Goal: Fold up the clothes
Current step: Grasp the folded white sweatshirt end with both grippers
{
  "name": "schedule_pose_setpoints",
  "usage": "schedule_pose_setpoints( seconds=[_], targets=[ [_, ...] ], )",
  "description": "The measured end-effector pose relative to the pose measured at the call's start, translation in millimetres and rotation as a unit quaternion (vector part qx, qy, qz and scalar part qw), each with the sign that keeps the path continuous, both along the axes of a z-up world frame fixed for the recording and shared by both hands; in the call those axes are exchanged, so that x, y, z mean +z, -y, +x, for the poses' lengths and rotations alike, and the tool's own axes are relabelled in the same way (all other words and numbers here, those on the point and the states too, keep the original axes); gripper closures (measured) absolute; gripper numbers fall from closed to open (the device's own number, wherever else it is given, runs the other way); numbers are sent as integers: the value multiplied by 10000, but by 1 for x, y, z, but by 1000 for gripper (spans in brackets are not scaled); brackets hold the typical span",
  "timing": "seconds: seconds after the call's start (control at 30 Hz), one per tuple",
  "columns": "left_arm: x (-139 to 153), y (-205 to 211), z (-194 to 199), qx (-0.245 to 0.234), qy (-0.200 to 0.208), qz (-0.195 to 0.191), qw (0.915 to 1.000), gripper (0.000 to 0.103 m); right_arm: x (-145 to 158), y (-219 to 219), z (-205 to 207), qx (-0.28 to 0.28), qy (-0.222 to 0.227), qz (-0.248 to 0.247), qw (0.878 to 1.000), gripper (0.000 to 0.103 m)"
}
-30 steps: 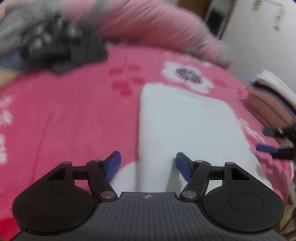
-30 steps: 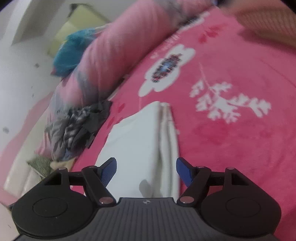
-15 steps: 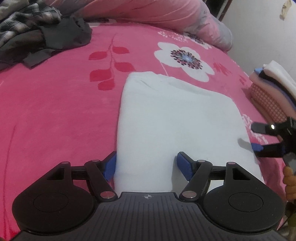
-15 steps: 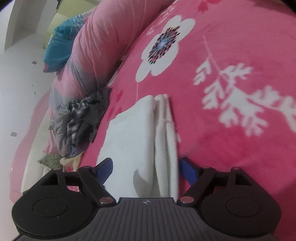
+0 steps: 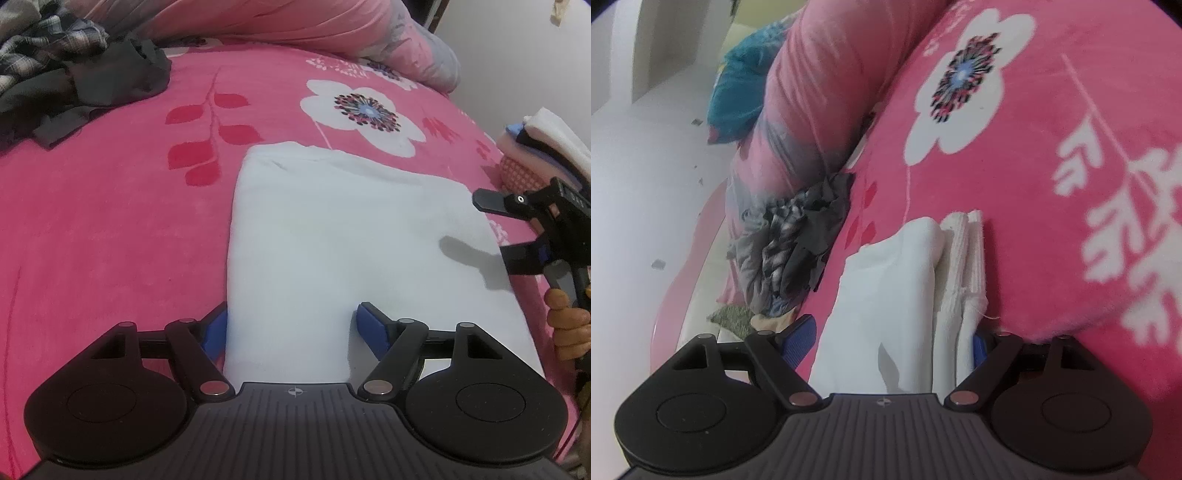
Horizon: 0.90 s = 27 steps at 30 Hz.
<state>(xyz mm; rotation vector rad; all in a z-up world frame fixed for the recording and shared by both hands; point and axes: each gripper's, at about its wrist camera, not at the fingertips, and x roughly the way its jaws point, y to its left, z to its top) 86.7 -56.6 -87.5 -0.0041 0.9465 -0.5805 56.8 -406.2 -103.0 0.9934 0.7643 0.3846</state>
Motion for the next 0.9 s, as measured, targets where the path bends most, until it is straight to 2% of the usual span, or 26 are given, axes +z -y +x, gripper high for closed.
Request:
schedule_pose_setpoints(
  seconds=[0.23, 0.43, 0.57, 0.7, 0.73, 0.87, 0.9],
  targets=[
    [-3, 2, 5, -46, 49, -118, 9999, 26, 0, -5, 3, 173, 308, -248, 9991, 24],
    [-10, -2, 32, -213, -224, -616, 9976, 25, -4, -7, -2, 244, 617, -404, 9970, 30],
    [-16, -3, 55, -317, -436, -1034, 9932, 25, -7, -4, -4, 278, 732, -347, 9963, 33],
    [-22, -13, 79, -442, -833, -1565, 9832, 28, -6, 2, -10, 462, 598, -220, 9969, 37],
    [-24, -18, 83, -521, -940, -1689, 9798, 32, -5, 3, -13, 547, 573, -224, 9966, 37],
    [-37, -32, 101, -552, -1369, -2272, 9626, 40, -6, 4, -10, 735, 560, -225, 9955, 37],
    [-40, -32, 106, -482, -1454, -2421, 9581, 43, -7, 2, -3, 744, 559, -216, 9954, 41]
  ],
)
